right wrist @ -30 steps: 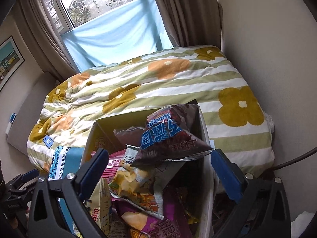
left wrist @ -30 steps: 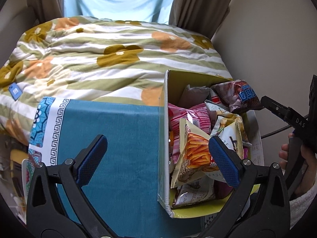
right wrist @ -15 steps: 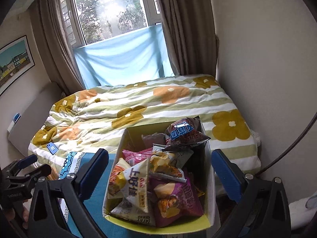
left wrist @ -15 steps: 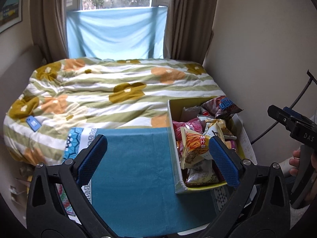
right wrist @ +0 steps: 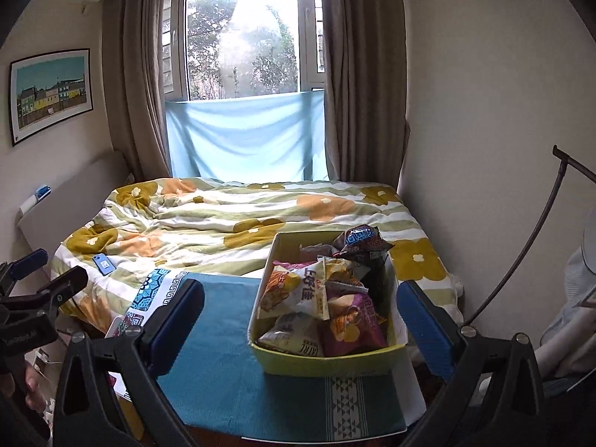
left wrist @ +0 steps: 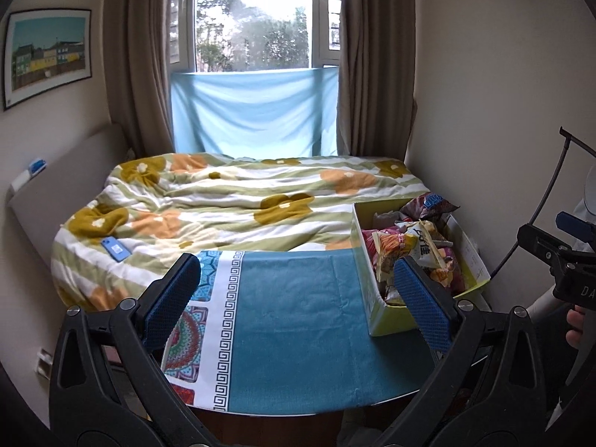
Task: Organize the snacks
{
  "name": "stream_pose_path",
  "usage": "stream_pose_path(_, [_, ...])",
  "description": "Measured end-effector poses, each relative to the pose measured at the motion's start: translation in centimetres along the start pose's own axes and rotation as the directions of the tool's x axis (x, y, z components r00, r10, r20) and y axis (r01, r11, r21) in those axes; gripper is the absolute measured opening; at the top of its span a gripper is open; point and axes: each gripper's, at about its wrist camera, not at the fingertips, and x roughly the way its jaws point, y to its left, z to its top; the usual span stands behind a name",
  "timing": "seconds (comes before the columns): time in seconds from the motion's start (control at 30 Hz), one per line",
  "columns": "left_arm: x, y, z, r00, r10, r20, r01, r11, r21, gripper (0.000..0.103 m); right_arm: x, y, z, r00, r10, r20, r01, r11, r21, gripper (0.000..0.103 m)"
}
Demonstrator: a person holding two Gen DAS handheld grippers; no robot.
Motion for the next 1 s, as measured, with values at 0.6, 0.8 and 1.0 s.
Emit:
stream_pose_path(0.6, [-1.2,-1.1,-0.6,1.000,-0.028,0.010,0.028,0.999,0.019,0.102,-1.8,1.1,-2.6,1.000,-0.031,-0.007,0.031,0.999,0.021,0.103])
stream_pose_path(0.8, [-0.9,-1.4,-0.5,1.000,-0.027,0.006,0.027,0.999,0.017,0.102,-2.0,1.1,-2.5,1.000,-0.030,-0.001,0.030,0.999,0.021,0.103])
stream_pose_path(1.0, [-1.0,-1.3,-0.6,1.000,-0.022,0.004,0.022,1.000,0.011,0.102,-1.9,1.1,-2.4,1.000,-0.027,-0.001,0.027,0.999,0.022,0.103])
